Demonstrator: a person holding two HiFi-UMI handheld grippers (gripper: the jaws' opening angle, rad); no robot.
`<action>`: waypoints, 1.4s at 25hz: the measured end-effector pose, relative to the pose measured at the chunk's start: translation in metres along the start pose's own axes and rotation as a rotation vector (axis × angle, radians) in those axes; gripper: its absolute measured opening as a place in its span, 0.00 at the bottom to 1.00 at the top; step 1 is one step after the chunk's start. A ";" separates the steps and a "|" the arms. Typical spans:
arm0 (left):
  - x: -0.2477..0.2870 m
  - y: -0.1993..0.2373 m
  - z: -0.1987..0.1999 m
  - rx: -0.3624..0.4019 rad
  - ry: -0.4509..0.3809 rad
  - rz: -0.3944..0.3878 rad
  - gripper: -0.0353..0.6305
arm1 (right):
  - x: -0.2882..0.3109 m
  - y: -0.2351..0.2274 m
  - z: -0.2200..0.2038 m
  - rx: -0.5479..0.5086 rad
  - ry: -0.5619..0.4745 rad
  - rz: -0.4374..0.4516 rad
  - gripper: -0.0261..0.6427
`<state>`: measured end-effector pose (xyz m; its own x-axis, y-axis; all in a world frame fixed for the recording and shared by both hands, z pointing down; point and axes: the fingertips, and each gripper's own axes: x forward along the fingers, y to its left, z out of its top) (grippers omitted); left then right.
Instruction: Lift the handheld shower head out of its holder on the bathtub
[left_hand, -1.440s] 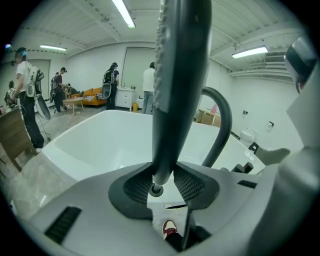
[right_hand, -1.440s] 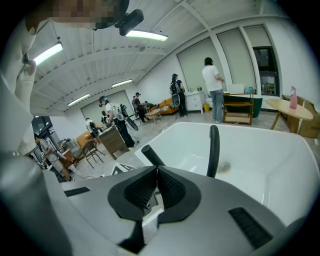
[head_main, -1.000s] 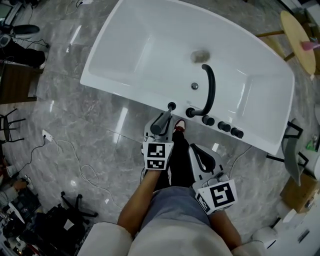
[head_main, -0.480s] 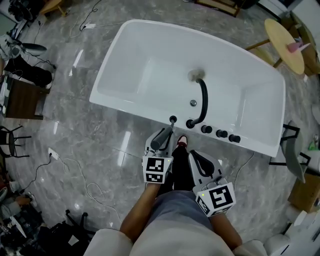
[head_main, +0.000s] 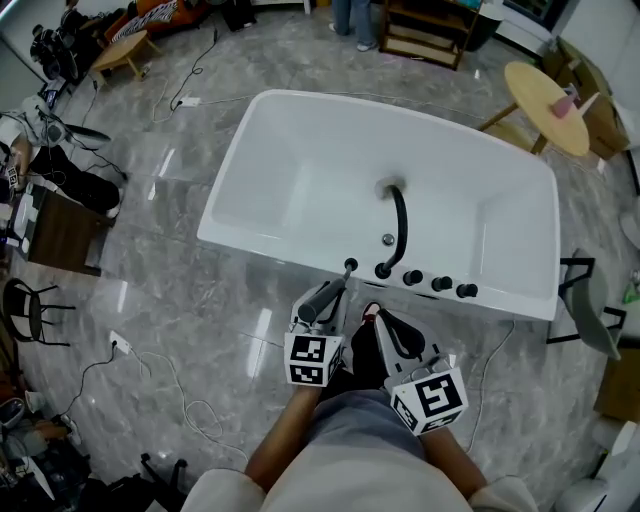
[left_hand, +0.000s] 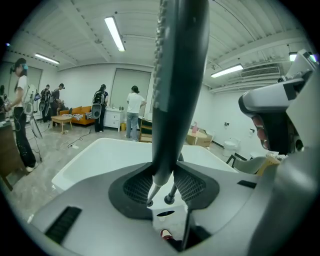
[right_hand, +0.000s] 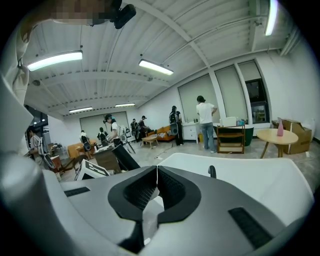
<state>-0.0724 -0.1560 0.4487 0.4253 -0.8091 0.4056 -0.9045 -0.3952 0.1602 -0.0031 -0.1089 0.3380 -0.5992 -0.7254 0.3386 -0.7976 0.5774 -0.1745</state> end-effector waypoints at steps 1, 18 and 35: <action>-0.003 -0.001 0.003 0.000 -0.006 -0.003 0.26 | -0.003 0.001 0.002 0.000 -0.006 -0.003 0.07; -0.085 -0.014 0.035 0.010 -0.110 -0.032 0.26 | -0.044 0.052 0.024 -0.060 -0.094 -0.008 0.07; -0.122 -0.032 0.047 -0.017 -0.186 -0.057 0.26 | -0.077 0.054 0.034 -0.112 -0.121 -0.056 0.07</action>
<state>-0.0940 -0.0648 0.3517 0.4728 -0.8526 0.2226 -0.8785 -0.4365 0.1941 -0.0024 -0.0341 0.2713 -0.5637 -0.7934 0.2297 -0.8211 0.5684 -0.0517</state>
